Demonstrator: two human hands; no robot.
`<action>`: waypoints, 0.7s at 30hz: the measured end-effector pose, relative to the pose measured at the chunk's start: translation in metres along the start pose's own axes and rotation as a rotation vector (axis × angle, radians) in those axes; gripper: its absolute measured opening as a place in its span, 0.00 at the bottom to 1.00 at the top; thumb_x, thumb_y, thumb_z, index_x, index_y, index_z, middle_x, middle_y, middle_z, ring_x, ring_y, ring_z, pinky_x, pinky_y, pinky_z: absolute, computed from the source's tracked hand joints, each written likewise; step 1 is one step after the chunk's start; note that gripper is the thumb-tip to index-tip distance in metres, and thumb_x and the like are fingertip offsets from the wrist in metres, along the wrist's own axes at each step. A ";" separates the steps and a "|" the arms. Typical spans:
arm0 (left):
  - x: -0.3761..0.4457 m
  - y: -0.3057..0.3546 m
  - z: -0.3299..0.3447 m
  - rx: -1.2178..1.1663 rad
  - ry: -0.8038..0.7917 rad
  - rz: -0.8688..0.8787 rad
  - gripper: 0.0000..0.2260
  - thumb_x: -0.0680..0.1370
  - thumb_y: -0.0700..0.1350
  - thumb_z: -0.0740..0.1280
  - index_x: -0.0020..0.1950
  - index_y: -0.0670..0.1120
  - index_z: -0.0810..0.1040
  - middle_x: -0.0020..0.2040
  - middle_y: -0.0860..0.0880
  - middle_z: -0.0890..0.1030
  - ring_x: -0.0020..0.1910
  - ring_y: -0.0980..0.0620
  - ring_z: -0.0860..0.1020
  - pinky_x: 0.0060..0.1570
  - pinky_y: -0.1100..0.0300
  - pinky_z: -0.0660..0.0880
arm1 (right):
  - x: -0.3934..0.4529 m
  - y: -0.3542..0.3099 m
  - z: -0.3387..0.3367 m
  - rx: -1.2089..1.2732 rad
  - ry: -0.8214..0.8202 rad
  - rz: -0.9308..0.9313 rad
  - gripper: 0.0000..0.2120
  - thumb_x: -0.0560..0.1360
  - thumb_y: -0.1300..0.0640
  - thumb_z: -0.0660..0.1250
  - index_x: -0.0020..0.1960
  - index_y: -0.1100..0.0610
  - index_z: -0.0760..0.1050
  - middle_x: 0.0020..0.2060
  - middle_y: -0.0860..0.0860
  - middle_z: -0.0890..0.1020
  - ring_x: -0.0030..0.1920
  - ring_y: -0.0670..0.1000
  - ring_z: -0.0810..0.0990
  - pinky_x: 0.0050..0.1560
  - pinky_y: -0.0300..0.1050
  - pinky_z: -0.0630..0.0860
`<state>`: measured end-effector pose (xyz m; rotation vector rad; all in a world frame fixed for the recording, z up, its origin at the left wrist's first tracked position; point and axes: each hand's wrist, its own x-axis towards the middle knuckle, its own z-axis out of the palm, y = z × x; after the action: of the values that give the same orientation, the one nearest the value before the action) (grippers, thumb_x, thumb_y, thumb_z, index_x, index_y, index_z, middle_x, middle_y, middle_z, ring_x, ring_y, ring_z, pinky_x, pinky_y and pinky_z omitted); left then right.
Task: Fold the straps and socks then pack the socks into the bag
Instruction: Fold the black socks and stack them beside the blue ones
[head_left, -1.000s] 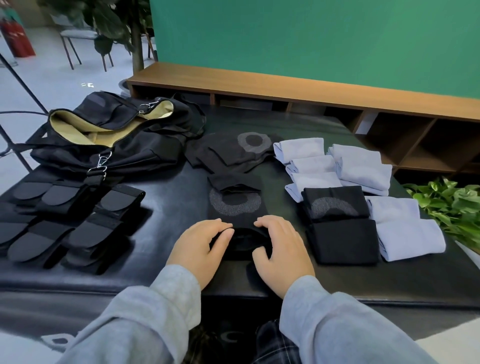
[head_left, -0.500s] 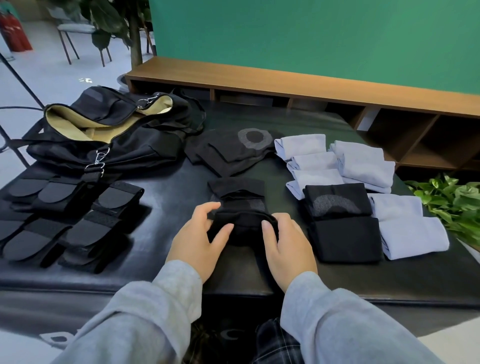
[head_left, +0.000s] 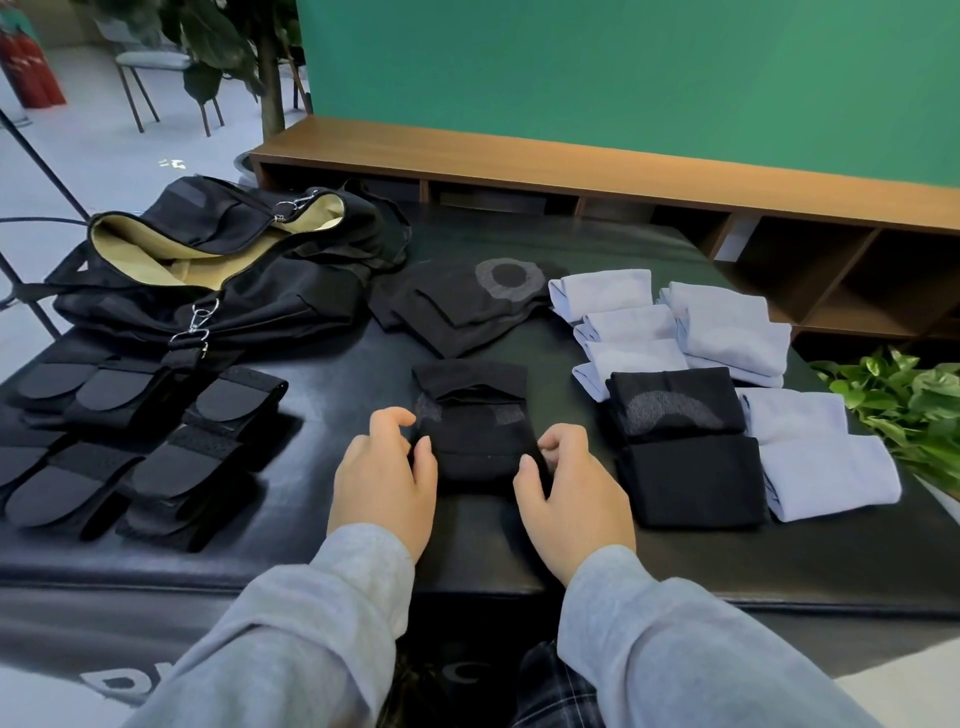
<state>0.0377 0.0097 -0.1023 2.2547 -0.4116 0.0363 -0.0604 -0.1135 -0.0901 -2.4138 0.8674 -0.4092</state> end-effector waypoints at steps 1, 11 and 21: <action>0.000 0.000 0.000 0.007 0.003 0.002 0.09 0.79 0.49 0.59 0.59 0.51 0.66 0.43 0.52 0.73 0.43 0.53 0.71 0.40 0.60 0.64 | 0.000 0.000 0.000 0.000 -0.003 0.000 0.07 0.78 0.50 0.59 0.53 0.47 0.61 0.45 0.41 0.74 0.45 0.45 0.72 0.45 0.40 0.64; 0.002 -0.005 0.003 0.115 -0.012 0.205 0.12 0.77 0.36 0.61 0.47 0.51 0.79 0.47 0.57 0.69 0.48 0.52 0.67 0.48 0.58 0.68 | 0.002 0.002 0.007 -0.112 0.036 -0.073 0.07 0.78 0.55 0.56 0.53 0.48 0.70 0.51 0.43 0.69 0.39 0.53 0.74 0.42 0.44 0.70; 0.000 -0.001 0.000 0.246 -0.171 0.385 0.13 0.73 0.60 0.62 0.57 0.61 0.74 0.55 0.66 0.64 0.61 0.64 0.56 0.56 0.67 0.49 | 0.002 0.003 0.005 -0.081 -0.012 -0.099 0.09 0.75 0.52 0.59 0.55 0.47 0.71 0.50 0.38 0.64 0.43 0.43 0.71 0.45 0.38 0.65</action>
<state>0.0381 0.0100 -0.1028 2.3935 -0.9754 0.0977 -0.0580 -0.1149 -0.0952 -2.5391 0.7746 -0.4031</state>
